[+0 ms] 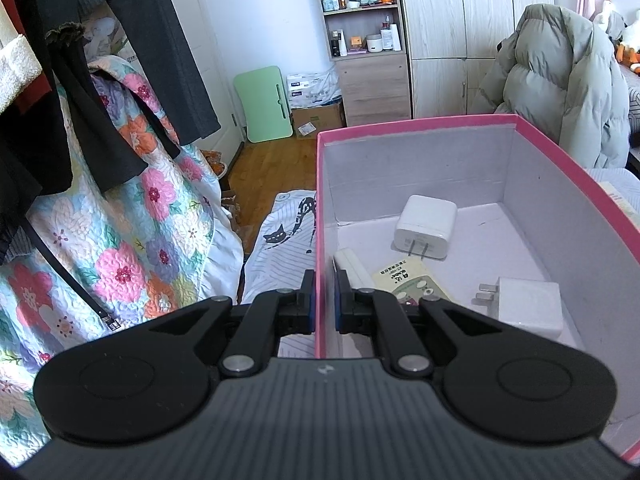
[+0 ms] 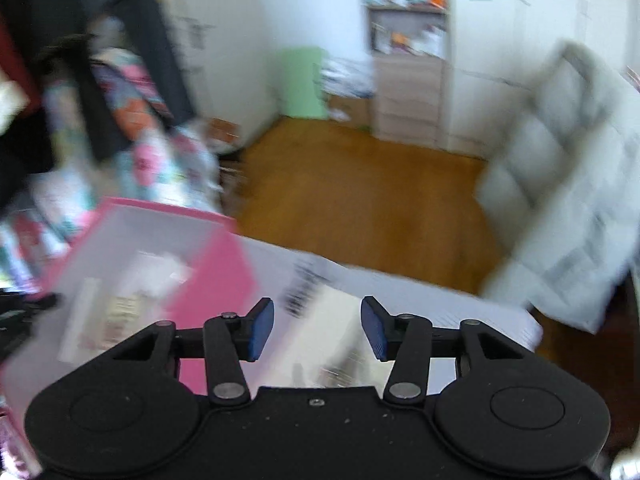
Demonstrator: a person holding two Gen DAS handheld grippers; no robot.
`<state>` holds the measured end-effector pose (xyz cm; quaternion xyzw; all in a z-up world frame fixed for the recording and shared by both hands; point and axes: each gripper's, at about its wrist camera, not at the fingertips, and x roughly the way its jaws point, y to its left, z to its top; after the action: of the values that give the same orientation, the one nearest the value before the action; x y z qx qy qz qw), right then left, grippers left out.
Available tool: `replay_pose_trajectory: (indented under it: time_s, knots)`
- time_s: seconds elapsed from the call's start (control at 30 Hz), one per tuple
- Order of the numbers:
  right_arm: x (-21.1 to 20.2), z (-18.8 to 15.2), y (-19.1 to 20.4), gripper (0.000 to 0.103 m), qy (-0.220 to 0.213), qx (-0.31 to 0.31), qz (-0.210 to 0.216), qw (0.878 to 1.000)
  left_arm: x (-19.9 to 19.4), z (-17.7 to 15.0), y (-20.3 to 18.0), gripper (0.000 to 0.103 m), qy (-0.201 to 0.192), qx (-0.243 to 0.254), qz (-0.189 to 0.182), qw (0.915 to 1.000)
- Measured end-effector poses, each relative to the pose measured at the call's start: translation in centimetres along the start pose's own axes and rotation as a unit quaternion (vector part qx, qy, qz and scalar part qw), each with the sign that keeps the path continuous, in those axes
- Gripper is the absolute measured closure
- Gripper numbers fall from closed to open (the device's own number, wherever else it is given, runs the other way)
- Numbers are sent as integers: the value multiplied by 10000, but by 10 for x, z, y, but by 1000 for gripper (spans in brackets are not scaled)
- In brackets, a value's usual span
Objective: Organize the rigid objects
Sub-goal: 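Lower the white plug charger into the pink box and release it, then grasp the cream TCL remote with the right gripper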
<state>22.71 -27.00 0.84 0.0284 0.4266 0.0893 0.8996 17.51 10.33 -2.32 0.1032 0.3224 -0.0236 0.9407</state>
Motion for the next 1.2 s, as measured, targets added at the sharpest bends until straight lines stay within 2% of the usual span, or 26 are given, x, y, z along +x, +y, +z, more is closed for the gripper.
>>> replay_pose_trajectory:
  time_s: [0.2,0.3,0.4,0.47,0.53,0.57,0.7,0.77,0.87,0.93,0.97,1.0,1.07,1.2]
  knots:
    - [52,-37,-31,48,255,586,28,9980,0,-1,-4,97,-1,100,42,9999]
    - [64,-41,-38,43,266,752,60,9968,1,0,-3,97,10,134,7,9999]
    - [76,-40,-38,42,399,587,-64,9975,1,1,-3,97,9,124,6,9999]
    - [78,-40,-43,34,459,611,-143,9970,1,1,-2,97,6,117,-3,9999]
    - [84,-39,-43,34,478,694,-95,9964,1,1,-1,97,3,79,-15,10000]
    - [88,-38,-43,29,474,621,-88,9969,1,0,0,97,-1,38,-45,10000]
    - [99,-35,-33,24,407,1,-401,9984,0,0,1,97,-19,7,-96,10000]
    - [104,-33,-34,15,336,-25,-503,9982,0,0,0,97,-9,38,-81,10000]
    - [107,-36,-37,13,149,-37,-523,9985,1,1,-2,97,-4,80,-29,10000]
    - [105,-36,-38,17,138,-51,-512,9986,1,1,-3,97,2,99,-13,10000]
    - [103,-35,-38,28,133,-40,-481,9987,1,1,-3,97,-3,77,-27,10000]
    - [100,-33,-37,35,131,-80,-420,9990,1,1,-2,97,-9,30,-65,10000]
    - [96,-32,-33,36,196,-124,-485,9986,1,1,-1,97,-9,18,-62,10000]
    - [75,-36,-32,38,-91,-41,-345,9994,1,1,-1,97,-9,5,-72,10000]
